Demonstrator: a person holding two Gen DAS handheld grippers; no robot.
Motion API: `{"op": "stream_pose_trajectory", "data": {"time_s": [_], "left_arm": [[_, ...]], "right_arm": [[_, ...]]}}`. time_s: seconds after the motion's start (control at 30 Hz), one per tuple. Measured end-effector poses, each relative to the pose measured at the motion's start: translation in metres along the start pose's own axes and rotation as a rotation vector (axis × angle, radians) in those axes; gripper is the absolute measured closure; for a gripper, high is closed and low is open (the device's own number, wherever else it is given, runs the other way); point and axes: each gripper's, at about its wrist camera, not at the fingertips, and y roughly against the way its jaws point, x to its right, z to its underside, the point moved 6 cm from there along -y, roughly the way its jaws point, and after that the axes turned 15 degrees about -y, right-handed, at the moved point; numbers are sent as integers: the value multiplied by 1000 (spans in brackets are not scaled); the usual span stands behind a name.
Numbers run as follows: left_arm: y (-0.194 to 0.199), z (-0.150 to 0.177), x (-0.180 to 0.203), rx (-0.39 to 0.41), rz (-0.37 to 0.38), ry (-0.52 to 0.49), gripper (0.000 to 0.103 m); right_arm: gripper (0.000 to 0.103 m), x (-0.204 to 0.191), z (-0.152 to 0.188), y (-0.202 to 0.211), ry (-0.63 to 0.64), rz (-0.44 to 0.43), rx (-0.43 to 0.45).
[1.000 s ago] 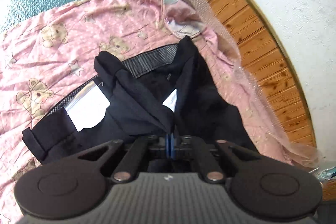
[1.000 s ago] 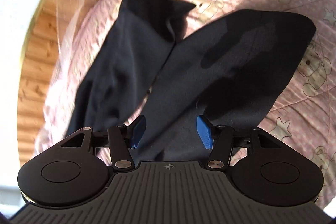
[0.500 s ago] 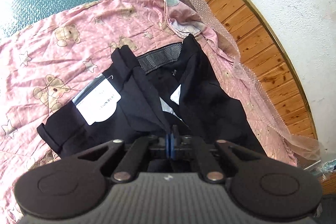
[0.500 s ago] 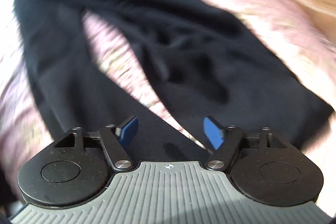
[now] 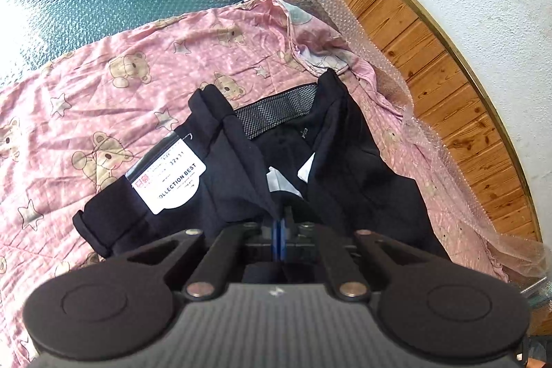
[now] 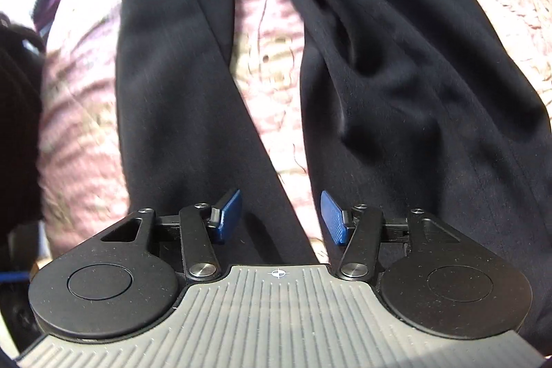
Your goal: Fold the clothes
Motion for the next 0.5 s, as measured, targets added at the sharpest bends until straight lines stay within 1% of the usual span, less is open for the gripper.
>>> {"op": "stream_pose_trajectory", "data": {"time_s": [0.03,0.1,0.23,0.33,0.43,0.47,0.5], "left_arm": [[0,0,0,-1,-5,-1,101],[-1,-1,1,-3,-16,-4,101],[-4,-1,1,-11,-34,-6,101],[-8,0,-1,-19,-44,0,101],[-16,0,-3,-33,-57,15,101],[-18,-1,-3,-37,-60,19,101],[-21,-2,-2,-41,-64,21,101]], "right_arm": [[43,1,1,0,4,-11,-3],[43,4,5,3,15,-28,-18],[43,6,26,8,80,-17,-115],[43,7,40,10,118,-7,-168],[44,8,38,10,125,-2,-146],[47,11,37,10,118,6,-142],[65,15,35,12,96,34,-135]]}}
